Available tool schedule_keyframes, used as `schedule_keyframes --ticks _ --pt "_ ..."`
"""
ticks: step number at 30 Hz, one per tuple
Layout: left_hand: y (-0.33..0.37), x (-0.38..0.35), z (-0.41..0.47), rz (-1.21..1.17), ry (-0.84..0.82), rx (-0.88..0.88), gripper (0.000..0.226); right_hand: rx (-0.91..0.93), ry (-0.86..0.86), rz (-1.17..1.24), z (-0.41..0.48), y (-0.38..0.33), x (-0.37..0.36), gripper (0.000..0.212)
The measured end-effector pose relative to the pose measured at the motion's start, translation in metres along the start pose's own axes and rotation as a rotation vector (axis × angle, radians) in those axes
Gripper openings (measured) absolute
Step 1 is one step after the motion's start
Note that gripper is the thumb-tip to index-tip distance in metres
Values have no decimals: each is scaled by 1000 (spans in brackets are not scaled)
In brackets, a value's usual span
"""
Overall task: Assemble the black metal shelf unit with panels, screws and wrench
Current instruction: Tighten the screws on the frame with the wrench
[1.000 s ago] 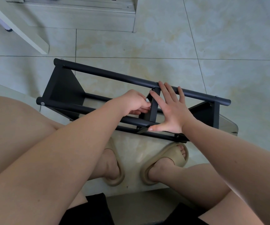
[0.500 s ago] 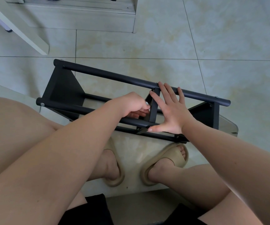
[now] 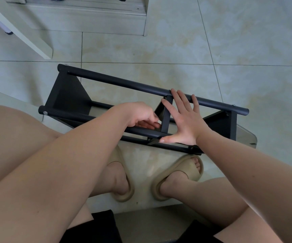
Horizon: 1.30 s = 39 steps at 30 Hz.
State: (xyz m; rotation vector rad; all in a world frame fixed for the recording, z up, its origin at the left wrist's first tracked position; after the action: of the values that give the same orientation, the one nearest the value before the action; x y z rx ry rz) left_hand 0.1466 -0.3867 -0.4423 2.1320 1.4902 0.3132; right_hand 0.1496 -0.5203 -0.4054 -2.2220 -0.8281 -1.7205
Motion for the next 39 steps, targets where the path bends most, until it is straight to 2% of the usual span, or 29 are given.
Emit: schedule_keyframes --ticks 10,19,28,33,36,39 --pt "0 1 4 168 -29 -20 13 1 0 0 0 0 0 132" --pt "4 2 4 414 -34 -93 16 3 0 9 0 0 1 132" --pt "8 -3 -12 586 -74 -58 35 14 0 12 0 0 0 131" --pt "11 -3 -14 697 -23 -58 34 20 -20 35 0 0 0 132" --pt "23 4 -20 870 82 -59 19 26 -112 62 3 5 3 134" --pt "47 17 -33 902 181 -70 22 8 -229 177 8 13 15 126"
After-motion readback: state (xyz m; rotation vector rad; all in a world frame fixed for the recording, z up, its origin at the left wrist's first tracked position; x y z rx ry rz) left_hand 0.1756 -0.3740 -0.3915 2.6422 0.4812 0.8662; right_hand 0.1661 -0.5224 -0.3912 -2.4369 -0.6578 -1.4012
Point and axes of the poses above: each hand's wrist, its own z-axis towards the middle knuckle, its own x-axis out of the back of the hand, y = z × x, the point moved 8 cm from there along z, towards the middle knuckle, and after that the axes turned 12 degrees about -z, right-handed, at the moved point
